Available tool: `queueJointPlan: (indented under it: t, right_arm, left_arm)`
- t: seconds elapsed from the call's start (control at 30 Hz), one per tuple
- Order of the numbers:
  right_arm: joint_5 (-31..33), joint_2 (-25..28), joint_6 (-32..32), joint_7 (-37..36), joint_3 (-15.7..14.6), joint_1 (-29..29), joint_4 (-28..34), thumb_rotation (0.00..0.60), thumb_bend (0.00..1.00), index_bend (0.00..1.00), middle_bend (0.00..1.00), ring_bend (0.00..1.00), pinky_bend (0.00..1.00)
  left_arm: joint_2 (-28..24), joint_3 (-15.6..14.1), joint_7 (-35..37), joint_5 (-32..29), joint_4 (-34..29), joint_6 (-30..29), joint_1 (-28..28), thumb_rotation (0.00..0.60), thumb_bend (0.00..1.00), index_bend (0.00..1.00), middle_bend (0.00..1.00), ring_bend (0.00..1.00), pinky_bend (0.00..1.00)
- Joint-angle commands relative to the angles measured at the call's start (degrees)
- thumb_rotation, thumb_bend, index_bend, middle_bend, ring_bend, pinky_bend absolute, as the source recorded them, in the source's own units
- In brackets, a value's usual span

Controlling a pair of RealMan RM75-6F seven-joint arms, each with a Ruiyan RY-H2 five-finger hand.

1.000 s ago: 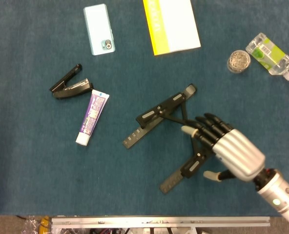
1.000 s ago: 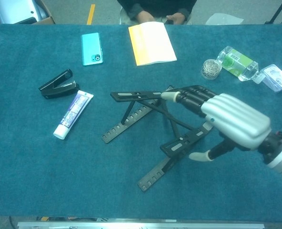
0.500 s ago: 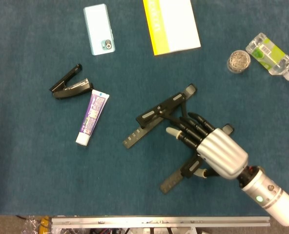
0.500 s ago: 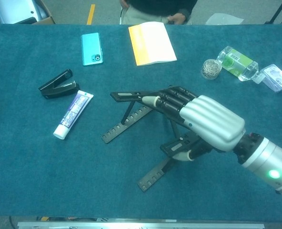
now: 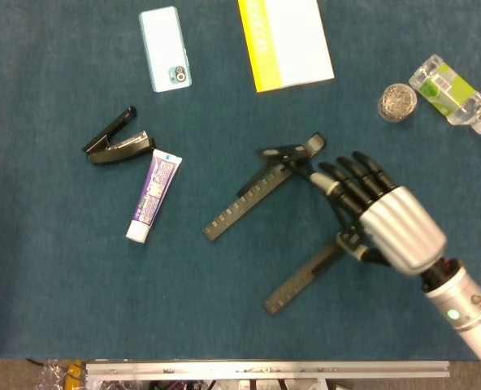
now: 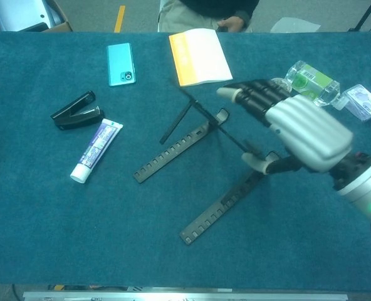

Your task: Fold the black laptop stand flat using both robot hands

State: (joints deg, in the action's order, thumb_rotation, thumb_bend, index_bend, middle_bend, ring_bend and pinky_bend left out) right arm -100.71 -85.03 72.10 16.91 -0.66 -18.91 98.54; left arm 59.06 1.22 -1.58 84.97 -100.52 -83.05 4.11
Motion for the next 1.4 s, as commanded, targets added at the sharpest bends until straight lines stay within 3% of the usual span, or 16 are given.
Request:
queueJointPlan:
  t: [0.03,0.73,1.2,1.4]
  right_arm:
    - [1.08,1.2,2.36,-0.83,0.34,1.36,-0.85,0.6,0.28,0.0,0.07,0.0,0.04]
    - [5.43,4.78,10.33,-4.84,1.08,6.58,-2.98,0.6,0.28,0.0,0.07,0.0,0.04]
    - [-2.5,8.51,11.49,-13.81,-1.85,5.23,-0.13,0.6,0.28,0.0,0.07,0.0,0.04]
    - [-8.32,12.59,11.47,-17.37,-3.16,3.02,3.15,0.6,0.28,0.0,0.07,0.0,0.04]
  left_arm:
    - [-0.01,-0.01,0.0,0.03,0.01,0.12,0.1,0.6,0.47,0.15,0.06,0.05,0.07]
    - [0.12,-0.47,-0.61,0.53,-0.69,0.62,0.52,0.6,0.47,0.15,0.06,0.05,0.07]
    - [-0.44,-0.59,-0.95,0.36,-1.28,-0.27,-0.03,0.6,0.47,0.15,0.06,0.05,0.07]
    - [-0.8,-0.58,-1.37,0.44,-2.04,-0.64,-0.18,0.6,0.47,0.15,0.06,0.05,0.07]
